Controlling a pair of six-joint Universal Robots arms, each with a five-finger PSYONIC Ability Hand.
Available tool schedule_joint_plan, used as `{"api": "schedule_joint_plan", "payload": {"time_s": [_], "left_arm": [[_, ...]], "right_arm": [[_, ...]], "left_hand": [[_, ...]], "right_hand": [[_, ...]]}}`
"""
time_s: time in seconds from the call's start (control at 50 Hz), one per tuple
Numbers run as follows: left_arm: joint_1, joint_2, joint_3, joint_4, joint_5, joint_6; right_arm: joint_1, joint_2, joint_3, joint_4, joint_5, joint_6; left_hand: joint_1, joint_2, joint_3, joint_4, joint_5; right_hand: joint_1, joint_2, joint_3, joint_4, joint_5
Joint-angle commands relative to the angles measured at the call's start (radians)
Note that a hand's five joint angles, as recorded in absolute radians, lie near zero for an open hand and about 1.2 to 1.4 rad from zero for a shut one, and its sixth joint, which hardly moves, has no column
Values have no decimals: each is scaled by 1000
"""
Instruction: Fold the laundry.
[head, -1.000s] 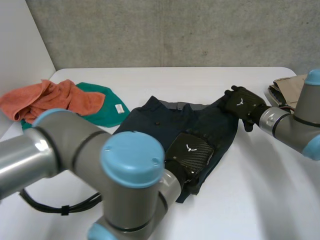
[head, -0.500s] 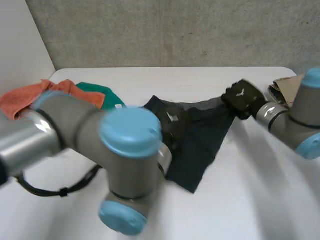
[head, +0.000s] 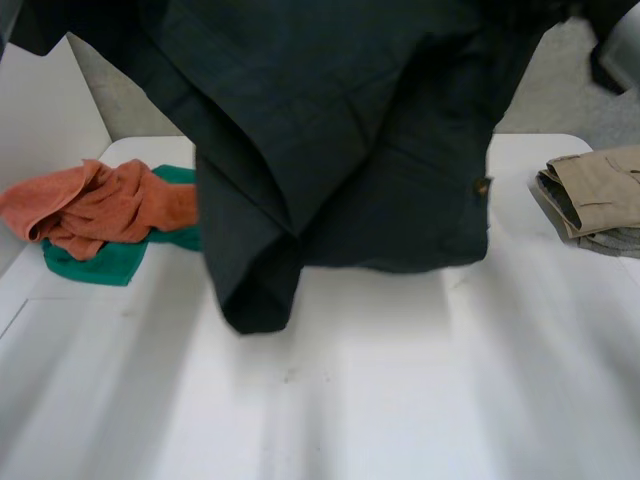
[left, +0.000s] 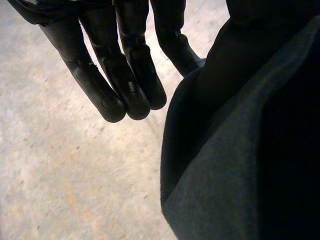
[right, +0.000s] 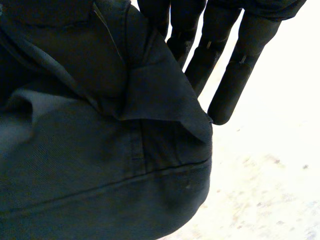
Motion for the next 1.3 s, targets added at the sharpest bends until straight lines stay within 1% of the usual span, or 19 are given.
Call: {"api": "schedule_joint_plan", "payload": {"time_s": [0.02, 0.12, 0.14, 0.2, 0.22, 0.24, 0.28, 0.34, 0.42, 0.5, 0.58, 0.64, 0.7, 0.82, 0.88, 0.96, 1.02, 1.14, 1.3], "left_arm": [[57, -316, 191, -38, 59, -32], [71, -581, 313, -140, 126, -67], [79, -677, 359, -173, 135, -76], [103, -816, 439, -206, 107, -87], [119, -858, 480, -221, 71, -90], [128, -874, 497, -229, 50, -93], [146, -876, 523, -250, -19, -105], [162, -808, 488, -255, -68, -119], [171, -673, 369, -209, -55, -107], [165, -529, 192, -157, -6, -32], [136, -396, -13, -166, 54, 69], [102, -310, -191, -186, 77, 132], [73, -238, -365, -187, 79, 174], [48, -170, -592, -160, 82, 178], [51, -184, -633, -148, 83, 175], [76, -245, -652, -100, 82, 178], [108, -299, -632, -63, 76, 184], [146, -397, -568, -25, 74, 224], [173, -475, -511, 29, 57, 298]], "right_arm": [[96, 211, -48, 16, 143, -86], [174, 357, -62, -18, 191, -102], [194, 420, -79, -47, 206, -108], [228, 550, -137, -115, 263, -138], [234, 615, -177, -142, 309, -166], [237, 638, -197, -152, 334, -180], [241, 692, -259, -165, 414, -235], [237, 689, -290, -169, 484, -283], [240, 617, -226, -149, 460, -283], [240, 471, -99, -74, 412, -281], [245, 338, 31, 60, 371, -266], [254, 270, 130, 162, 342, -234], [274, 232, 223, 252, 311, -208], [320, 232, 367, 324, 236, -153], [337, 255, 403, 315, 222, -139], [361, 304, 424, 211, 226, -114], [373, 348, 418, 109, 252, -108], [401, 410, 408, -32, 306, -123], [412, 433, 403, -196, 331, -168]], "left_hand": [[240, 202, 216, 197, 225], [240, 202, 216, 197, 225], [240, 202, 216, 197, 225], [240, 202, 216, 197, 225], [-36, -74, -60, -79, -51], [-265, -303, -290, -308, -281], [-732, -770, -756, -775, -747], [-982, -1020, -1006, -1025, -997], [-982, -1020, -1006, -1025, -997], [-982, -1020, -1006, -1025, -997], [-973, -1011, -997, -1015, -988], [-811, -849, -835, -854, -827], [-682, -720, -706, -725, -697], [-415, -453, -439, -458, -430], [-409, -447, -433, -451, -424], [-488, -526, -512, -530, -503], [-681, -719, -705, -724, -697], [-825, -863, -850, -868, -841], [-755, -793, -780, -798, -771]], "right_hand": [[328, 225, 208, 196, 221], [328, 225, 208, 196, 221], [328, 225, 208, 196, 221], [328, 225, 208, 196, 221], [-129, -232, -248, -261, -235], [-334, -437, -454, -466, -440], [-619, -722, -739, -751, -726], [-843, -946, -963, -976, -950], [-894, -997, -1013, -1026, -1000], [-873, -976, -993, -1005, -980], [-727, -830, -847, -859, -833], [-644, -747, -764, -777, -751], [-465, -568, -585, -598, -572], [-368, -471, -488, -500, -475], [-368, -471, -488, -500, -475], [-403, -506, -523, -536, -510], [-444, -547, -564, -577, -551], [-450, -553, -570, -583, -557], [-447, -550, -567, -580, -554]]}}
